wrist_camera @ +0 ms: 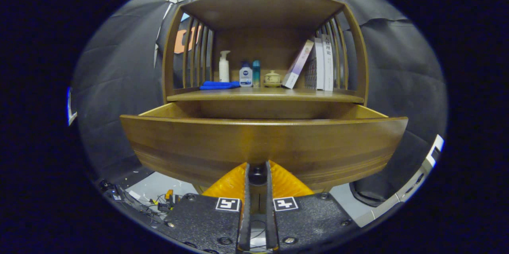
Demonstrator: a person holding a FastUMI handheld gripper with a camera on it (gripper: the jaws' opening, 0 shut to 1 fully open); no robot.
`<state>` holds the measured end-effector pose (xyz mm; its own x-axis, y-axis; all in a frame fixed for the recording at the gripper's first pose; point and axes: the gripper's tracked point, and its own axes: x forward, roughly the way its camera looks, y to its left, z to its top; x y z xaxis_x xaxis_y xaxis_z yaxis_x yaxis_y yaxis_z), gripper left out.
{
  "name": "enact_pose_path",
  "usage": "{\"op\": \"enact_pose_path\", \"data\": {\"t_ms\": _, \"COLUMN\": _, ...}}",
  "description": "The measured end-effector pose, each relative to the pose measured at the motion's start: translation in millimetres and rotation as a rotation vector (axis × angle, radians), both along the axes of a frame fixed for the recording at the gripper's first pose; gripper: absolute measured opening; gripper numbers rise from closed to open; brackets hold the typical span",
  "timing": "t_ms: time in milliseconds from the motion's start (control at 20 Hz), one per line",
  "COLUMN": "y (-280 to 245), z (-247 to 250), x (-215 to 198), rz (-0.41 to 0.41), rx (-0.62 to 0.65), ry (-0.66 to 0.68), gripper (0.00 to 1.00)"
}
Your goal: Pull open the drawer, take out the items inside it, and place them on the countertop above the cabinet.
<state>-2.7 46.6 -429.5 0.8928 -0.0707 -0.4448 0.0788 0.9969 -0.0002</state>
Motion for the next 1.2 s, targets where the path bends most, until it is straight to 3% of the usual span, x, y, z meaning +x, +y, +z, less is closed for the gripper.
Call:
{"op": "enact_pose_path", "data": {"t_ms": 350, "y": 9.1, "z": -0.3, "x": -41.7, "rz": 0.037, "rx": 0.025, "ry": 0.011, "gripper": 0.17}}
{"op": "enact_pose_path", "data": {"t_ms": 650, "y": 9.7, "z": -1.9, "x": -48.1, "rz": 0.049, "rx": 0.010, "ry": 0.053, "gripper": 0.18}}
{"op": "enact_pose_path", "data": {"t_ms": 800, "y": 10.1, "z": -1.1, "x": -49.1, "rz": 0.043, "rx": 0.007, "ry": 0.115, "gripper": 0.24}}
{"op": "enact_pose_path", "data": {"t_ms": 950, "y": 7.8, "z": 10.5, "x": -51.4, "rz": 0.028, "rx": 0.088, "ry": 0.162, "gripper": 0.28}}
{"op": "enact_pose_path", "data": {"t_ms": 1050, "y": 11.6, "z": 32.1, "x": -50.2, "rz": 0.057, "rx": 0.125, "ry": 0.156, "gripper": 0.28}}
{"op": "enact_pose_path", "data": {"t_ms": 1200, "y": 22.4, "z": 66.8, "x": -45.0, "rz": 0.135, "rx": 0.138, "ry": 0.155, "gripper": 0.44}}
